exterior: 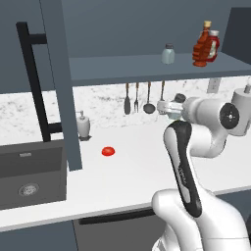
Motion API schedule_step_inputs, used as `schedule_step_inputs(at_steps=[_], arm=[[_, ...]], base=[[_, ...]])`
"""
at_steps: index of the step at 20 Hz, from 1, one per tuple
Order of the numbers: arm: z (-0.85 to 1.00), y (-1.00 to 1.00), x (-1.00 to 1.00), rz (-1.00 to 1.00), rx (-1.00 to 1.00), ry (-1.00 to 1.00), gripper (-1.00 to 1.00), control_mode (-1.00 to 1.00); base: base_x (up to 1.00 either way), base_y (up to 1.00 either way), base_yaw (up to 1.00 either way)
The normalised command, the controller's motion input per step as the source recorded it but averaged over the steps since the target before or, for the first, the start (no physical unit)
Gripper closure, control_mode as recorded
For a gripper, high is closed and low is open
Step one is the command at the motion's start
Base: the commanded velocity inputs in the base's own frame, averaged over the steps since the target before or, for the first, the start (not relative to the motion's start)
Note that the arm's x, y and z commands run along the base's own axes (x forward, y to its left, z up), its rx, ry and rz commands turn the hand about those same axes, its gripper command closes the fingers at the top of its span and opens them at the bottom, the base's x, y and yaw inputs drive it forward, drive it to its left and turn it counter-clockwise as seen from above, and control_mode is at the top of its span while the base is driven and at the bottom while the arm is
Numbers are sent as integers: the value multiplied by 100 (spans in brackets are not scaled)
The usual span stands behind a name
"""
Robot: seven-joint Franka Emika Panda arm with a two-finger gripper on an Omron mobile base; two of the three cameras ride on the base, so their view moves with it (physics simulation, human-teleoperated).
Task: Put the shaker and condiment bottle from the counter next to their counterparts in the cabinet.
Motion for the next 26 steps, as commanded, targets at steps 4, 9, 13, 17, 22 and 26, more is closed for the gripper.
schedule_step_inputs(at_steps=[4,9,13,17,22,26], arm=[[54,-32,0,-25,-16,15,100,-100],[58,-29,22,-19,-10,13,100,-100],[29,0,21,-4,-4,1,100,-100],[8,0,0,0,0,-2,100,-100],[42,7,15,0,0,-8,100,-100],[16,17,33,0,-1,-2,100,-100]], base=[[0,0,0],[0,0,0],[0,0,0],[0,0,0],[0,0,0],[0,0,0]])
